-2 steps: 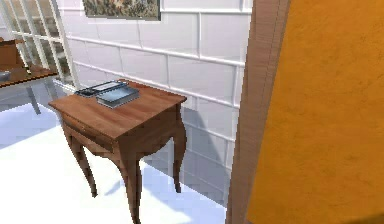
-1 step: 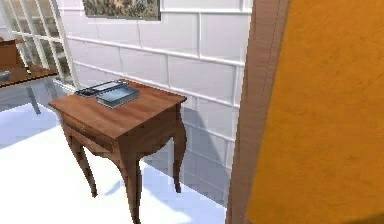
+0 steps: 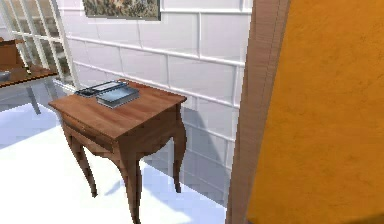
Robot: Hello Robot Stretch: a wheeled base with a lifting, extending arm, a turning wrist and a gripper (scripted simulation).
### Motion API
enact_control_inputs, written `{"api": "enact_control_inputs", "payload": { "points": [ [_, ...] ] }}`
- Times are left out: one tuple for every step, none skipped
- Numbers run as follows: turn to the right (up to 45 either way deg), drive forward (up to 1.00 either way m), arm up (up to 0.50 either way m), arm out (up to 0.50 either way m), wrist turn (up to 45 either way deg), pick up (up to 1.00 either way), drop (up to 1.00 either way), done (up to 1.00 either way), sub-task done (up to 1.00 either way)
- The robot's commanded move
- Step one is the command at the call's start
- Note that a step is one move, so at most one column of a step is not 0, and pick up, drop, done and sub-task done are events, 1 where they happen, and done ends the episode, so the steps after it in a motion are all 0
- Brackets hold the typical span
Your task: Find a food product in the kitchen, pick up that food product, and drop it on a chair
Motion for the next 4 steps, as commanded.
{"api": "enact_control_inputs", "payload": {
  "points": [
    [0.0, 0.00, 0.24, 0.00, 0.0, 0.00, 0.00, 0.00, 0.00],
    [0.0, 0.00, 0.00, 0.00, -45.0, 0.00, 0.00, 0.00, 0.00],
    [0.0, 0.00, 0.00, 0.00, -39.0, 0.00, 0.00, 0.00, 0.00],
    [0.0, 0.00, 0.00, -0.46, 0.0, 0.00, 0.00, 0.00, 0.00]
  ]
}}
